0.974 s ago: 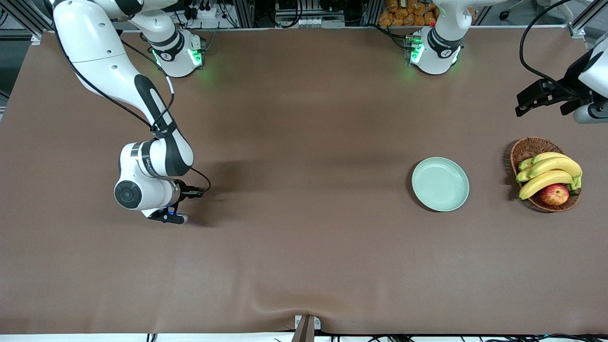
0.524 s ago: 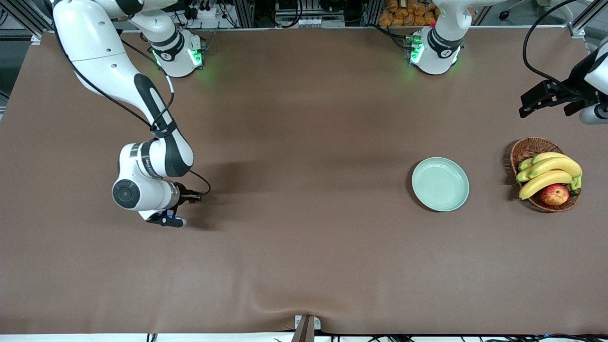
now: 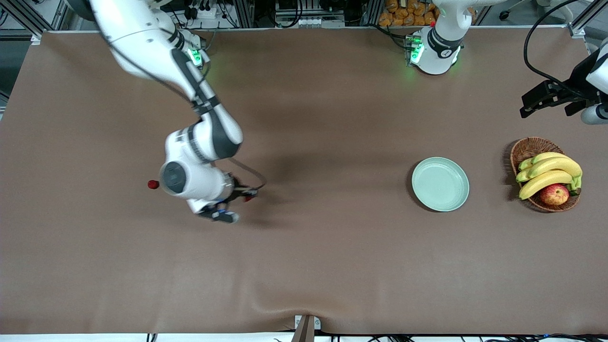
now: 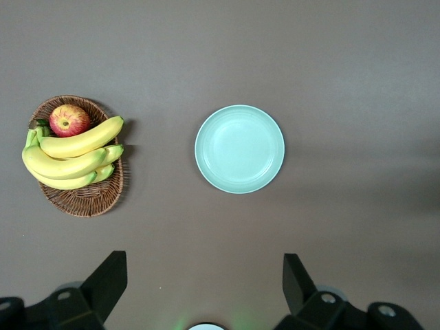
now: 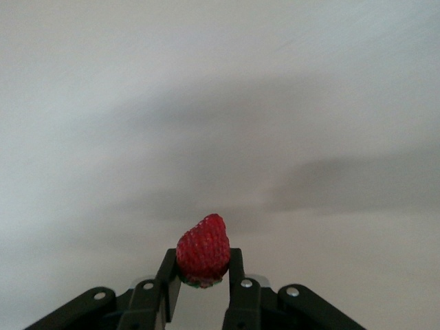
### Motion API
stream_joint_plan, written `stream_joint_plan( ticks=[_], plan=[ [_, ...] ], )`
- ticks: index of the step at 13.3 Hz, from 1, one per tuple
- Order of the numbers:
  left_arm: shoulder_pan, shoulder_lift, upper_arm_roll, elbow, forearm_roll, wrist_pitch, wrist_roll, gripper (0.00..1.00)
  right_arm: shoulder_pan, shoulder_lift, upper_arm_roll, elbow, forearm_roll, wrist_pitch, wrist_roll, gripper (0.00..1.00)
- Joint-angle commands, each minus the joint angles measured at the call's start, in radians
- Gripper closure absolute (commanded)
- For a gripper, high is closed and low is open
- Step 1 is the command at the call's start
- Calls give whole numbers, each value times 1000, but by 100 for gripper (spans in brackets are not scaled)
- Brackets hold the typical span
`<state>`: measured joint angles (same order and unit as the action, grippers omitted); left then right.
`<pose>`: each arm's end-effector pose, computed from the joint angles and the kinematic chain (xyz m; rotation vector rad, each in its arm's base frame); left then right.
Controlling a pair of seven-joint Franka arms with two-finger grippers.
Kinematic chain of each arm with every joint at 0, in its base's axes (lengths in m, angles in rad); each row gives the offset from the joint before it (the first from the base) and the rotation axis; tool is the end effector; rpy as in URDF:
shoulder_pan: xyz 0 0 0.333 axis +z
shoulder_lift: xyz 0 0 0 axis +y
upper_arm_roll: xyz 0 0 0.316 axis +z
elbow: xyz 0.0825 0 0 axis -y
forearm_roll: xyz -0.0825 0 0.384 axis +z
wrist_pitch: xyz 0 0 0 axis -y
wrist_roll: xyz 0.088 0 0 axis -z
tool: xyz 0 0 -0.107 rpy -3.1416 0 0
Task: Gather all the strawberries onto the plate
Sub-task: 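Carry the strawberry toward the plate and release it mid-table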
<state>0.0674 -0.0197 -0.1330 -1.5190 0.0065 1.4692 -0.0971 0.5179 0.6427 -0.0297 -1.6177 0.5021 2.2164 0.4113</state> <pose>0.5370 -0.0353 0.6506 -3.1293 -0.0503 0.0461 0.6007 0.3397 0.2481 -2.7890 0.3249 0.2842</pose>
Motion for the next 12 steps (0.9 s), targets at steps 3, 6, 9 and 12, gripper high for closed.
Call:
stream_joint_plan(
  ticks=[3, 6, 9, 12],
  plan=[
    [6, -3, 0, 3, -13, 2, 10, 0, 157, 81, -7, 36, 235, 129, 4, 100],
    [6, -2, 0, 3, -13, 2, 10, 0, 235, 143, -7, 100, 340, 166, 7, 100],
    [5, -3, -2, 2, -14, 0, 10, 0, 283, 167, -4, 117, 401, 198, 6, 77],
    [3, -2, -3, 0, -14, -1, 10, 0, 327, 199, 17, 117, 404, 316, 21, 56]
  ],
)
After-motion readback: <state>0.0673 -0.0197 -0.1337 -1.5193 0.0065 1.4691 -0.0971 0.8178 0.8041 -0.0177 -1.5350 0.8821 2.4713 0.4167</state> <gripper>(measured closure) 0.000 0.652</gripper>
